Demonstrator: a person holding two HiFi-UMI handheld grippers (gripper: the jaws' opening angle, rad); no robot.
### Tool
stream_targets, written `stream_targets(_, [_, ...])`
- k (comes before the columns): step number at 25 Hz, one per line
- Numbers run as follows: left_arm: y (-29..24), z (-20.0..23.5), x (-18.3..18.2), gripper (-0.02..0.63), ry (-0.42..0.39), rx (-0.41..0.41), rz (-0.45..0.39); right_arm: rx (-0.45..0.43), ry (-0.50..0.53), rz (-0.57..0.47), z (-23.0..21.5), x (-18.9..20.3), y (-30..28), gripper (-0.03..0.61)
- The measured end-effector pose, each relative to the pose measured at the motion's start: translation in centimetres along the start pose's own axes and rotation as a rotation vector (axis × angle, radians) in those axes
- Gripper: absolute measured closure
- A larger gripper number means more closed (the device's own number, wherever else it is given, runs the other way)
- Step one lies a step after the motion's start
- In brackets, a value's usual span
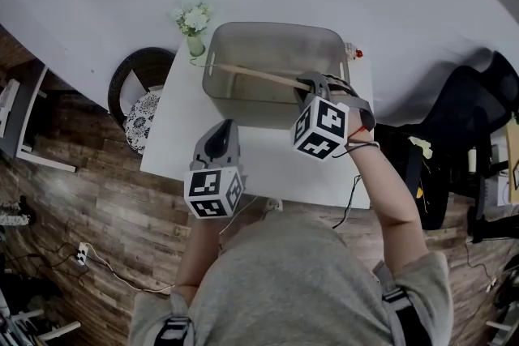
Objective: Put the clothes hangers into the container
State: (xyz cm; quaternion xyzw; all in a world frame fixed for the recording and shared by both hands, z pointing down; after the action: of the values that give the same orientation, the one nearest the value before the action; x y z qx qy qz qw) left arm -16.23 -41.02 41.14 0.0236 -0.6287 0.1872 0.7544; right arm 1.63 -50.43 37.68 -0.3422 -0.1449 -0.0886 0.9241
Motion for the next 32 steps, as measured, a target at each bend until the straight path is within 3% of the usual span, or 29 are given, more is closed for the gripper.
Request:
stream_targets(17, [-0.1,-0.3,0.5,0.598,0.008,0.000,0.013,0.000,0.108,0.023,1.7,-0.2,-0.7,0.529])
stream_targets(32, [2.1,-2.4,1.0,0.598,-0.004,0.037,0.013,0.082,0.121,0.033,2.5,0.6,2.9,0.431])
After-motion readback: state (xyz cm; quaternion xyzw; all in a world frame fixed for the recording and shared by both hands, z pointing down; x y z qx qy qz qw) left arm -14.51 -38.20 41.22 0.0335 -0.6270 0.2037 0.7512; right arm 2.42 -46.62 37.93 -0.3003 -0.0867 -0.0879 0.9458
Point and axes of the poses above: the fingertips, and each gripper's own axes: y backward along the fingers, z to its left, x out of its underside, the point moved 8 cm from there along y, backward along the fingers, and after that the axes turned 4 degrees about y, right-handed, at the moved point
